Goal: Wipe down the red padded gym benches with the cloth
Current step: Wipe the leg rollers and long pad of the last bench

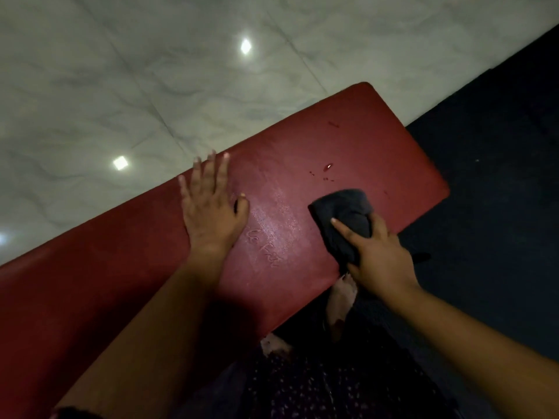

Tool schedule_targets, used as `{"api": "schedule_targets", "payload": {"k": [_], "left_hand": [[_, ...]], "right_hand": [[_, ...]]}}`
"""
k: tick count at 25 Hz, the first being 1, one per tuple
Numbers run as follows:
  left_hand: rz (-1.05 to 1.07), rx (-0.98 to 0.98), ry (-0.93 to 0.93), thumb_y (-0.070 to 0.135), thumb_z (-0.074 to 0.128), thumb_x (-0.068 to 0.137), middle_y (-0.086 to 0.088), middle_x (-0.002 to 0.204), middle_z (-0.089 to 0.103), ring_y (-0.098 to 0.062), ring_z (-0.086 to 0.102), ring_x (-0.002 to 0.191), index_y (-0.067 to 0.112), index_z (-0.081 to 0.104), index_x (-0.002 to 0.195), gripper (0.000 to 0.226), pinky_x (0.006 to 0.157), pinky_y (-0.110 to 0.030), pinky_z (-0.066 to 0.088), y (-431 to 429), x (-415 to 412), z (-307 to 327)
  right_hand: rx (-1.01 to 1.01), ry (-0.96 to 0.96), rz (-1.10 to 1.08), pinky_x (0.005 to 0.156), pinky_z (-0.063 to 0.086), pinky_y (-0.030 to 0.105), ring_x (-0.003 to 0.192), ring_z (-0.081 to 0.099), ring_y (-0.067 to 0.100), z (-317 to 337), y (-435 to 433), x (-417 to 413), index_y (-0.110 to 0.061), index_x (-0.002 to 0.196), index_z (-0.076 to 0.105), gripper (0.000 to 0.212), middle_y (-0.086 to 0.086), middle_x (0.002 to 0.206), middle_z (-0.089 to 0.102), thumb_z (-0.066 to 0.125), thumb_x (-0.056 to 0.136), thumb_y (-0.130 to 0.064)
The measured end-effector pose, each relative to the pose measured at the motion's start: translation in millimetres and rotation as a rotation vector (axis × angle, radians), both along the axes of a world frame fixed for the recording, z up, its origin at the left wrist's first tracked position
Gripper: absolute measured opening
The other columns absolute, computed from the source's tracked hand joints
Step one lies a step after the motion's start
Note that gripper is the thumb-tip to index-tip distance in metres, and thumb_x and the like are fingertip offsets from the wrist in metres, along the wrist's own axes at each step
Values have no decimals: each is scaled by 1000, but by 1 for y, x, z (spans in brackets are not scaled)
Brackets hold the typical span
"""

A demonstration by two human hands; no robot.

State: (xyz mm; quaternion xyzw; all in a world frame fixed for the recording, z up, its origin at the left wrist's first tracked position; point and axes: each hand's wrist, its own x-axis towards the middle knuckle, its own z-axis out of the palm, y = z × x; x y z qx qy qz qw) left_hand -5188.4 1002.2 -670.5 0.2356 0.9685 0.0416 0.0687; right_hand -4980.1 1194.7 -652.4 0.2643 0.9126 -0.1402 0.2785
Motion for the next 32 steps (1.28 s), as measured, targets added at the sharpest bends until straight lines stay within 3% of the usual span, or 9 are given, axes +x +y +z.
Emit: {"api": "schedule_targets", "payload": {"k": [3,7,11,17,22,27,32], "left_hand": [[-58,-99,-42,54,18,89,-1,165,11,-23,3,152,25,16,157,74,122,-47,-1,20,11,-18],[-44,-95,-21,53,24,91,-3,164,16,-24,8,152,24,22,157,72,121,-47,3,18,8,-21],[-42,-93,-25,53,27,91,-3,163,19,-24,11,151,24,24,156,71,121,-47,5,19,11,-22],[-45,-111,-30,52,31,91,-3,163,21,-24,12,151,23,26,155,71,121,-49,6,19,10,-19],[-90,-110,43,43,32,88,-5,163,17,-25,13,151,22,27,155,71,118,-49,-14,38,13,-11],[-163,-72,36,46,25,94,-1,165,8,-19,5,152,25,18,157,67,117,-45,-17,88,5,-18],[-155,-139,-53,51,16,95,0,165,5,-18,0,152,25,10,158,69,121,-49,-6,101,1,-44]], "right_hand": [[4,80,55,77,52,43,107,51,37,-1,13,-65,-60,145,15,78,9,148,18,61,87,-35],[28,156,225,73,48,43,108,49,38,-9,24,-156,-56,146,21,73,9,145,23,60,89,-30],[15,145,213,72,43,43,112,46,37,-13,32,-197,-57,145,21,77,7,145,23,64,89,-29],[-63,108,-54,80,48,46,114,44,36,-20,39,-134,-57,146,17,83,8,147,18,64,87,-23],[-34,30,21,81,50,43,111,47,35,-9,40,-23,-60,146,7,84,10,152,11,62,88,-35],[73,16,66,60,55,47,84,58,39,-13,62,57,-59,142,25,95,16,141,42,78,65,-42],[36,-33,-63,85,52,48,112,48,37,-20,100,-2,-61,145,8,81,10,150,16,61,87,-40]]}}
